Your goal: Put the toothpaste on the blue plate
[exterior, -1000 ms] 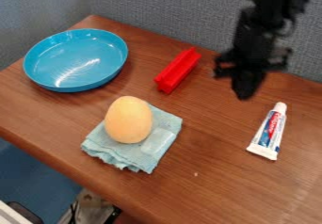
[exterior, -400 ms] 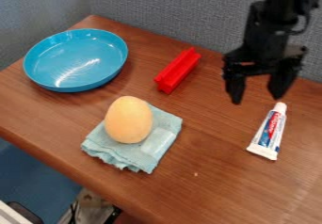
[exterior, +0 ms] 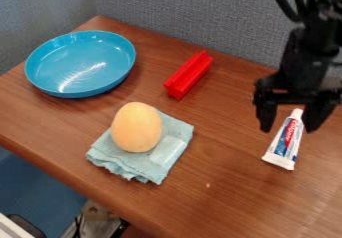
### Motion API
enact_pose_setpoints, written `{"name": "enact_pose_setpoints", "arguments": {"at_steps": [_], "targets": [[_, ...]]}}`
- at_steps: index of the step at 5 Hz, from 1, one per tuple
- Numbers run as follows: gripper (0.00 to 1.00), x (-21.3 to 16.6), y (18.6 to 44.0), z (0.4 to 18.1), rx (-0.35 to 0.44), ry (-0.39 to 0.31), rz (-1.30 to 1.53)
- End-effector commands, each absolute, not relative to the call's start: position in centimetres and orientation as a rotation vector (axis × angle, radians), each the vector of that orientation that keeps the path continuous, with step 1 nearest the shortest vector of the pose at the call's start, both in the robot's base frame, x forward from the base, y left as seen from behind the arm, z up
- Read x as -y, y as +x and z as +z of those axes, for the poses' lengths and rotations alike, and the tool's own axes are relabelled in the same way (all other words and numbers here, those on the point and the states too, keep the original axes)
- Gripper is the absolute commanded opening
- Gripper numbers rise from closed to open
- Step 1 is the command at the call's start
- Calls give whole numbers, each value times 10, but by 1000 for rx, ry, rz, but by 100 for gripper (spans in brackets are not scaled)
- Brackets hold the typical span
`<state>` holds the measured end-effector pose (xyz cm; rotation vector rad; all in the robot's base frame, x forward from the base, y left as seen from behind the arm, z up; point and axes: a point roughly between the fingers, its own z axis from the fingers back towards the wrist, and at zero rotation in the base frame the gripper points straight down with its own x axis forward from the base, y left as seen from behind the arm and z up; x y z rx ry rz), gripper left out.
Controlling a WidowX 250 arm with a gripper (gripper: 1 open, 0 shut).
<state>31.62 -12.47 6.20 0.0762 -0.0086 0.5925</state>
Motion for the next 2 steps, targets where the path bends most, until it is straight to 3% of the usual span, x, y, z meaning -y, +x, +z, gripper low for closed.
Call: {"name": "enact_pose_setpoints", "arguments": {"at_steps": [1, 2], "targets": [[100, 132, 318, 59, 31, 71, 553], [100, 132, 319, 46, 17, 89, 562]]}}
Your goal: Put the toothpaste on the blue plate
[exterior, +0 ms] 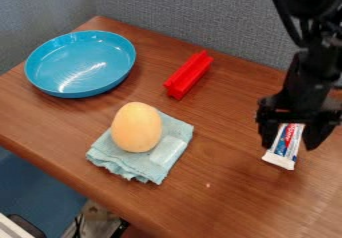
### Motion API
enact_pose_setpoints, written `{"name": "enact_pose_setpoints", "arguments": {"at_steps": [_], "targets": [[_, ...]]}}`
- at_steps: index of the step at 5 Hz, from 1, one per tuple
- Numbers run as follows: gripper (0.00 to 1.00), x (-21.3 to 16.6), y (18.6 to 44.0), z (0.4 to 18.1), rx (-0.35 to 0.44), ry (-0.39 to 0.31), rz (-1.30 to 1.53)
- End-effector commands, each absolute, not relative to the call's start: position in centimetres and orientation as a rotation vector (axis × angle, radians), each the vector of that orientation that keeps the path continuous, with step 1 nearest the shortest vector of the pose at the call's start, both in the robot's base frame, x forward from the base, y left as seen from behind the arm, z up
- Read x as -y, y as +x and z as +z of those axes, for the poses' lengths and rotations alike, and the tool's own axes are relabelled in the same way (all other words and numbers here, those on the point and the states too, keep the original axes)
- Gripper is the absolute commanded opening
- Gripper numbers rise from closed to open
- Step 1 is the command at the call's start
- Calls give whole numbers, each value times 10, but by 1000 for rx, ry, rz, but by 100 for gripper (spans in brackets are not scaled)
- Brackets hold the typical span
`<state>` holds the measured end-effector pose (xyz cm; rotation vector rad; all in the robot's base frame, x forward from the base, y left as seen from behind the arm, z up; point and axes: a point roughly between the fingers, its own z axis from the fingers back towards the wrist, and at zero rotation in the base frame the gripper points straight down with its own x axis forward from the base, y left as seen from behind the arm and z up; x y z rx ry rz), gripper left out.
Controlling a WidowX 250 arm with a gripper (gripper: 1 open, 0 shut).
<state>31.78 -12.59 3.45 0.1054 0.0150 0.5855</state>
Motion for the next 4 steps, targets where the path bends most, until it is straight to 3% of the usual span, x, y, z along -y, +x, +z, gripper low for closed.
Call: {"name": "enact_pose_setpoints", "arguments": {"at_steps": [1, 2, 4], "targets": [[100, 130, 321, 34, 2, 102, 569], [0, 129, 324, 27, -2, 109, 570], [0, 119, 324, 48, 7, 84, 571]]}}
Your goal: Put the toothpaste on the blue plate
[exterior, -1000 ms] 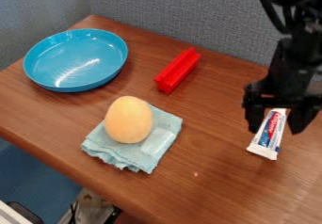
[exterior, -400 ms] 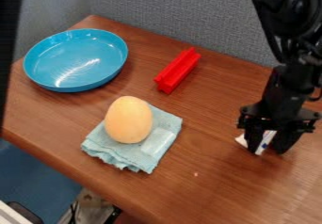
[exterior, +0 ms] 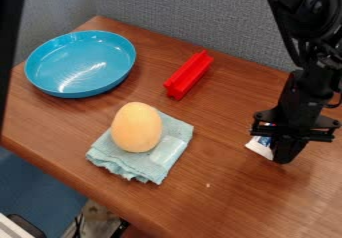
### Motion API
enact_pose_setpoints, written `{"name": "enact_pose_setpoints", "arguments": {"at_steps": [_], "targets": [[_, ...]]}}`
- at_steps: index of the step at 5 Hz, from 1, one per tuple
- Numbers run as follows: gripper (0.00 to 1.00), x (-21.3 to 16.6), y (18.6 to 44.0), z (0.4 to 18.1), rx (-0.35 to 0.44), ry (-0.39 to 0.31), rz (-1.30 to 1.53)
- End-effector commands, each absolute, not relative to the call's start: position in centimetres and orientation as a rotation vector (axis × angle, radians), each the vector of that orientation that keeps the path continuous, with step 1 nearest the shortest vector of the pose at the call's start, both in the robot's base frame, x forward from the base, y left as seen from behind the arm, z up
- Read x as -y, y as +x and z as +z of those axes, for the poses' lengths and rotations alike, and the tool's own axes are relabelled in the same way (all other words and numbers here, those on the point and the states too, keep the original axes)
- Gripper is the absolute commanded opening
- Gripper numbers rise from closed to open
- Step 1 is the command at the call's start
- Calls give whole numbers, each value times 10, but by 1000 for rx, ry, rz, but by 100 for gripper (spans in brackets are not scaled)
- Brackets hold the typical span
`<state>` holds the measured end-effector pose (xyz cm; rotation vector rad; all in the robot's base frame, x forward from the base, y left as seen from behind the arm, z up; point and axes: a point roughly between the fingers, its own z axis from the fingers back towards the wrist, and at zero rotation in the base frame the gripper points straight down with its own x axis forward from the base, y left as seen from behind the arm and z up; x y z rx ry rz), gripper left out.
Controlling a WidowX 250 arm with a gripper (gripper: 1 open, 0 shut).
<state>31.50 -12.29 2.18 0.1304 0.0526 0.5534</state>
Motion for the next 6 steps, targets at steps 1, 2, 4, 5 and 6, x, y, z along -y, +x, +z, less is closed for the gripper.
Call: {"name": "enact_pose_setpoints", "arguments": {"at_steps": [1, 2, 4, 5, 6], "targets": [[0, 110, 325, 69, 17, 53, 581], [0, 80, 334, 95, 34, 14, 651], [100, 20, 334, 128, 46, -35, 776], [100, 42, 335, 116, 41, -21, 746], [100, 72, 335, 109, 33, -14, 650]]}}
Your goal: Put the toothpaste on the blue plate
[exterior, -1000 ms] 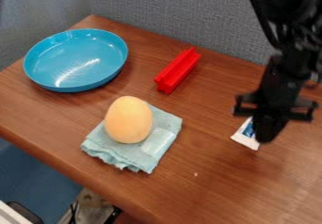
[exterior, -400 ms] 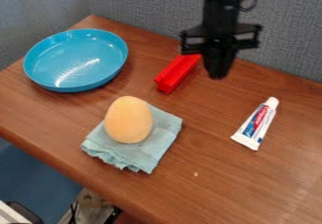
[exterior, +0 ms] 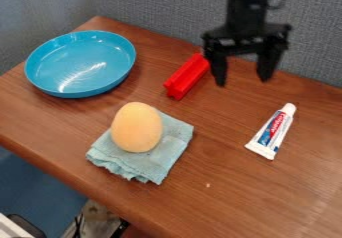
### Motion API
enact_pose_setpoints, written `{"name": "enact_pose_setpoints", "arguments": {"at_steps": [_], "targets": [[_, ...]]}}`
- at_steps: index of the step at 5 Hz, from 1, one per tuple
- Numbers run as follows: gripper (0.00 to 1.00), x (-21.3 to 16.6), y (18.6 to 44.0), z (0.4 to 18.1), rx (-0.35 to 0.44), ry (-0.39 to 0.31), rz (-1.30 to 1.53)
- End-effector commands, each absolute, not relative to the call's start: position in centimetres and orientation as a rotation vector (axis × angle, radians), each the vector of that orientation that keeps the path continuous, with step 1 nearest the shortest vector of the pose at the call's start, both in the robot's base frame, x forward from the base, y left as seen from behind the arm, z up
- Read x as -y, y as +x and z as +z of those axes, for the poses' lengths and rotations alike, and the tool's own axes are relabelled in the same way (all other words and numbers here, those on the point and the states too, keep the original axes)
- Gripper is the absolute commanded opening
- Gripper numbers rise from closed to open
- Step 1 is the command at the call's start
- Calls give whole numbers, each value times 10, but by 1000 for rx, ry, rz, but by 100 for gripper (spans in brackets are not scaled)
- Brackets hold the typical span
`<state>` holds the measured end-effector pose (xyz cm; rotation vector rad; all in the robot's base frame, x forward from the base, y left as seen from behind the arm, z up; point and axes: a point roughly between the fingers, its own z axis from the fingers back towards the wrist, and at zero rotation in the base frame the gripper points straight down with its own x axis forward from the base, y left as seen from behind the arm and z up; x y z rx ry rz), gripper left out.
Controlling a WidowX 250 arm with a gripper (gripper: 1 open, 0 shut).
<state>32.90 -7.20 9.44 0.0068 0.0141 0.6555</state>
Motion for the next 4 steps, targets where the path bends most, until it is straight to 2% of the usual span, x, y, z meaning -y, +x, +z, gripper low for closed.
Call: {"name": "enact_pose_setpoints", "arguments": {"at_steps": [1, 2, 4], "targets": [[100, 96, 333, 92, 28, 0, 552], [100, 108, 334, 73, 21, 17, 499], [100, 111, 336, 39, -3, 51, 490]]}}
